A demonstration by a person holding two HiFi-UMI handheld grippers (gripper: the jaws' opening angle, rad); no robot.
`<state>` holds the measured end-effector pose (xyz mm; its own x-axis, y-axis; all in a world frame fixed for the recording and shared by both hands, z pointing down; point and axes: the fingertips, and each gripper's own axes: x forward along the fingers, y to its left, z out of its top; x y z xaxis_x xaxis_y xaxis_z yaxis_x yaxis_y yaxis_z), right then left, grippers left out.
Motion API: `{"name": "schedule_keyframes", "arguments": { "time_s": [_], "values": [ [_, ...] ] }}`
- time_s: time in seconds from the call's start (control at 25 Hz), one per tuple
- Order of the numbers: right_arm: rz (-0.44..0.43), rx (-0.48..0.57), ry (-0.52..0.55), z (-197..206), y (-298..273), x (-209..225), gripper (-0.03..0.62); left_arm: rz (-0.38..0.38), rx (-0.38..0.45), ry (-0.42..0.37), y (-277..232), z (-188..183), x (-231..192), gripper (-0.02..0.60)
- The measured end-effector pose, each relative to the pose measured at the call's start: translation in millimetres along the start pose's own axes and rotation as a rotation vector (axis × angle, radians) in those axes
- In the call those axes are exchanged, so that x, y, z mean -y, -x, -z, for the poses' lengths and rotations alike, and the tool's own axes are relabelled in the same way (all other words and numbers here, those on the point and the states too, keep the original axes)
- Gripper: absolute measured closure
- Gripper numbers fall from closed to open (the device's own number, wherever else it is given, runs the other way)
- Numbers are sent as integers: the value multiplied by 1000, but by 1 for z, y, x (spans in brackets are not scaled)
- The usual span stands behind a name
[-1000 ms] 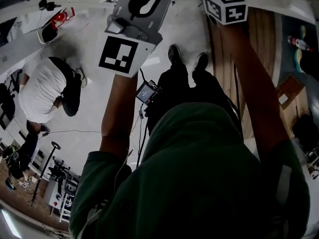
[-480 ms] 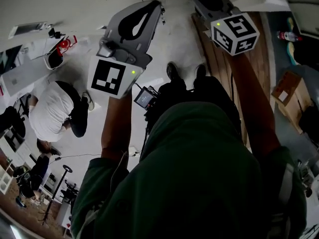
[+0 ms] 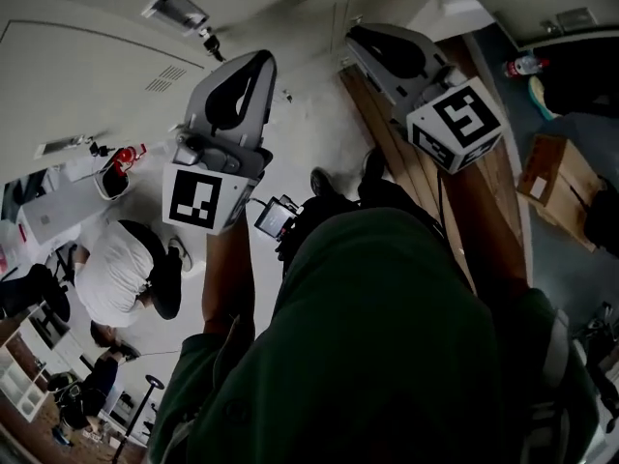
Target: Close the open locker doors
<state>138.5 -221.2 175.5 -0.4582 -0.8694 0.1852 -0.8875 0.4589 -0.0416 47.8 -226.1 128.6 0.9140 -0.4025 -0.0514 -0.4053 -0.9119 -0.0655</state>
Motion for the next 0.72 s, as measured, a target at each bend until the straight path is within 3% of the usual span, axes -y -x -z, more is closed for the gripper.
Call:
{"name": "schedule_keyframes", "arguments": {
  "time_s": [0.32,0.72],
  "values": [
    [110,38,35,-36,79,65,562,79,34,-83,-62,-39,40,581],
    [262,67,22,-33,185,163,562,181,43,-58,-134,-57,105,581]
  ]
}}
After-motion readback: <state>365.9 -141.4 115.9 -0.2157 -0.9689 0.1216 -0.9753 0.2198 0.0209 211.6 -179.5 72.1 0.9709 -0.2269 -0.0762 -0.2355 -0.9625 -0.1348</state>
